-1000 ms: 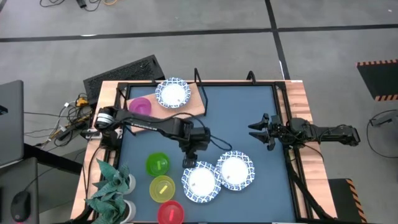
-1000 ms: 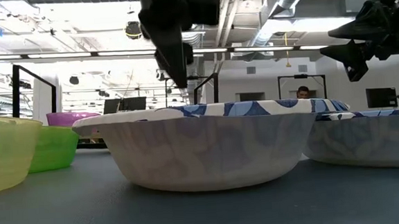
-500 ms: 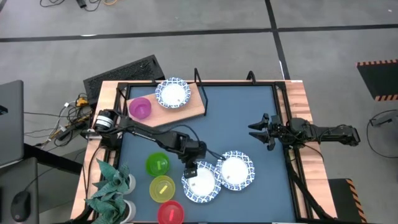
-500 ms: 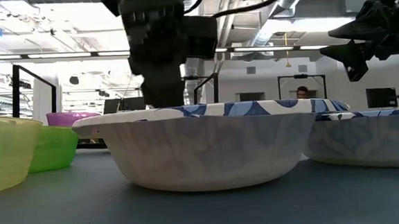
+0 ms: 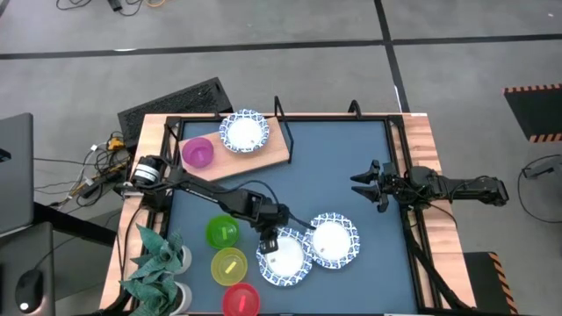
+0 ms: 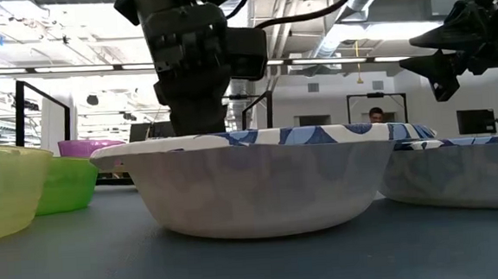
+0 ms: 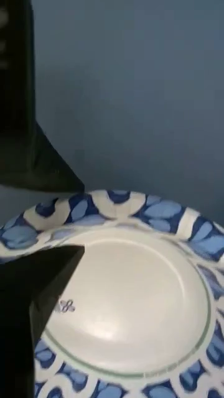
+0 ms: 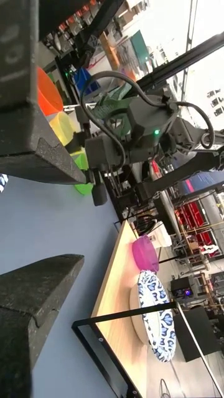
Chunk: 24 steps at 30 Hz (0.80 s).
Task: Place and stack bowls onto a shelf
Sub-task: Stack the left white-blue bowl on top of the other white-blue bowls on the shelf
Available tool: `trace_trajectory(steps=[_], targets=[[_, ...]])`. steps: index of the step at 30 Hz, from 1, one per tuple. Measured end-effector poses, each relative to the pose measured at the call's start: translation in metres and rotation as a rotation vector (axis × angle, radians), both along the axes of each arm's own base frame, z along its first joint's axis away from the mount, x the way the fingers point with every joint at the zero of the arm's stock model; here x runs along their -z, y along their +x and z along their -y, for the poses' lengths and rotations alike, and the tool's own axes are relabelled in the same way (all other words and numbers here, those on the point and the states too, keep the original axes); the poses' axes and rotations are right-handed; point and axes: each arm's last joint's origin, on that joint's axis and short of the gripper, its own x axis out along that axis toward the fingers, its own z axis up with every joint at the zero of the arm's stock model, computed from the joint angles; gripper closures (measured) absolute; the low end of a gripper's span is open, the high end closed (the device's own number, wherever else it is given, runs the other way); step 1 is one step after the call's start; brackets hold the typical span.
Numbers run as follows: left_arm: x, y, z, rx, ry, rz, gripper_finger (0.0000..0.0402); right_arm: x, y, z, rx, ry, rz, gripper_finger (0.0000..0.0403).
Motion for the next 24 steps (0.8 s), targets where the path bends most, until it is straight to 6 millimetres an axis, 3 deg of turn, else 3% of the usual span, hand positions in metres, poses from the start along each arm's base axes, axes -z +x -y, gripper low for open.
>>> trace_trajectory(steps=[4, 6, 10, 15, 20, 24], targets=[[0.000, 0.001, -0.005, -0.022, 0.002, 0.001, 0.0371, 0.000, 0.000, 0.000, 0.000, 0.000, 0.000, 0.0183], [0.000, 0.001, -0.008, -0.029, 0.000, -0.005, 0.0390, 0.000, 0.000, 0.000, 0.000, 0.000, 0.000, 0.0183], [0.001, 0.001, -0.014, -0.060, -0.021, -0.025, 0.0393, 0.000, 0.000, 0.000, 0.000, 0.000, 0.000, 0.0183], [-0.004, 0.001, -0.027, -0.160, -0.182, -0.066, 0.0400, 0.000, 0.000, 0.000, 0.001, 0.000, 0.000, 0.0183], [-0.027, -0.005, -0.044, -0.277, -0.251, -0.047, 0.0401, 0.000, 0.000, 0.000, 0.001, 0.001, 0.000, 0.0183], [-0.058, -0.017, -0.063, -0.366, -0.266, 0.010, 0.0401, 0.000, 0.000, 0.000, 0.001, 0.001, 0.000, 0.0183]])
